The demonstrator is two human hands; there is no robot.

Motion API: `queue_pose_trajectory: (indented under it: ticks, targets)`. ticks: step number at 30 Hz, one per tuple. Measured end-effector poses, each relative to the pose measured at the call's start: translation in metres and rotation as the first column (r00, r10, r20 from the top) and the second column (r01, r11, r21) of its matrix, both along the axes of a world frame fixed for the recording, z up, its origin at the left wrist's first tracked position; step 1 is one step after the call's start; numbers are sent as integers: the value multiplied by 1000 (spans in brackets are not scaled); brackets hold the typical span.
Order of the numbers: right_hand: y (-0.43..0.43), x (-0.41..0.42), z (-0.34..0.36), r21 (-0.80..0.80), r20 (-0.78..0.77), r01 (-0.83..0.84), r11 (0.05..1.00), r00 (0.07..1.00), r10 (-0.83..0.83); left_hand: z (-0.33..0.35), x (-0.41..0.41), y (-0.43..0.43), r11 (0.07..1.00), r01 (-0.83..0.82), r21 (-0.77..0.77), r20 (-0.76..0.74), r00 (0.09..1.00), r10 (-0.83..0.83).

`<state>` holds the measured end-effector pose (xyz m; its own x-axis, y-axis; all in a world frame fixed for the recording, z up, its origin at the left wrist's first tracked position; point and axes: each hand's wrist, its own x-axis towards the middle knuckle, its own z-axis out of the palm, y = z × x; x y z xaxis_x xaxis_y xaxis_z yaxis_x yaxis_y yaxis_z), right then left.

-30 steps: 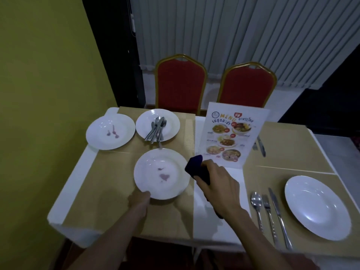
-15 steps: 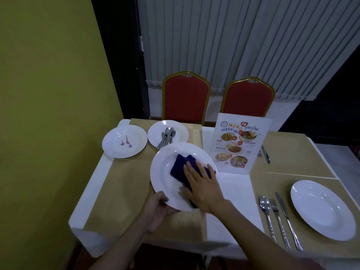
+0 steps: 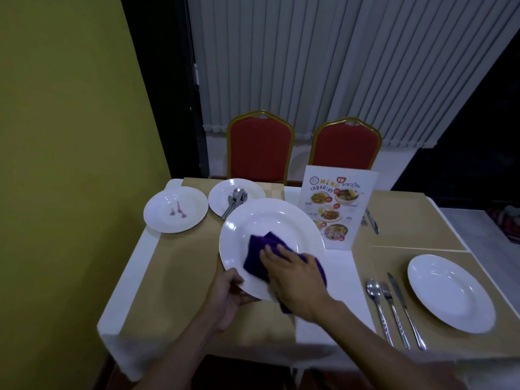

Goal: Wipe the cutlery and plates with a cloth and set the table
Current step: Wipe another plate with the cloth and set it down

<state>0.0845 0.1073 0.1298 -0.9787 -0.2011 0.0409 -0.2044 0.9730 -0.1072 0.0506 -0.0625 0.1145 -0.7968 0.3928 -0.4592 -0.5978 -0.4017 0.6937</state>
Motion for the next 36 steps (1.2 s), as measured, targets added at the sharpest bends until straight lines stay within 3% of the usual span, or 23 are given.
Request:
queue_pose_trajectory:
  ticks: [3, 8, 10, 12, 13, 15, 17, 18, 20, 22, 26, 28, 30, 36]
  targets:
    - [-1, -14, -8, 11, -65, -52, 999, 996, 52, 4, 11, 6, 994, 96, -42, 15, 995, -96]
    - [7, -40, 2, -71, -184, 372, 926, 907, -379, 22, 21, 10, 980, 163, -113, -34, 985, -168]
    - [-6, -24, -6, -134, -278, 220, 966, 927, -250, 25, 20, 8, 975, 178, -137, -23, 983, -182]
    - [1, -15, -11, -49, -314, -61, 997, 949, 43, 25, 21, 5, 974, 174, -144, -23, 984, -179]
    - [11, -20, -9, -8, -315, -107, 994, 944, 99, 25, 22, 5, 972, 176, -155, -21, 983, -181]
    - [20, -34, -3, -57, -368, 82, 995, 925, -97, 27, 24, 6, 966, 189, -178, -35, 980, -198]
    - [7, -36, 3, -208, -427, 259, 943, 843, -326, 32, 22, 7, 958, 226, -178, -71, 968, -241]
    - [-4, -33, 0, -227, -465, 220, 949, 831, -304, 34, 21, 6, 955, 236, -179, -81, 964, -254]
    - [-19, -19, -12, -105, -509, 2, 994, 859, -55, 34, 19, 2, 949, 254, -187, -93, 957, -274]
    - [-3, -15, -13, 34, -442, -95, 995, 891, 100, 28, 18, 0, 947, 259, -189, -79, 958, -277]
    - [53, -29, 6, 202, -383, 159, 967, 921, -71, 24, 11, -7, 973, 172, -153, -59, 982, -182]
    - [71, -20, 7, 294, -302, 132, 947, 953, -39, 24, 5, -13, 980, 147, -134, -85, 984, -159]
    - [74, -1, 5, 261, -231, 38, 965, 973, 24, 22, -1, -13, 988, 113, -104, -84, 989, -122]
    - [35, 34, 9, -39, -151, -143, 989, 979, 135, 17, -7, 2, 999, 28, -15, 14, 1000, -28]
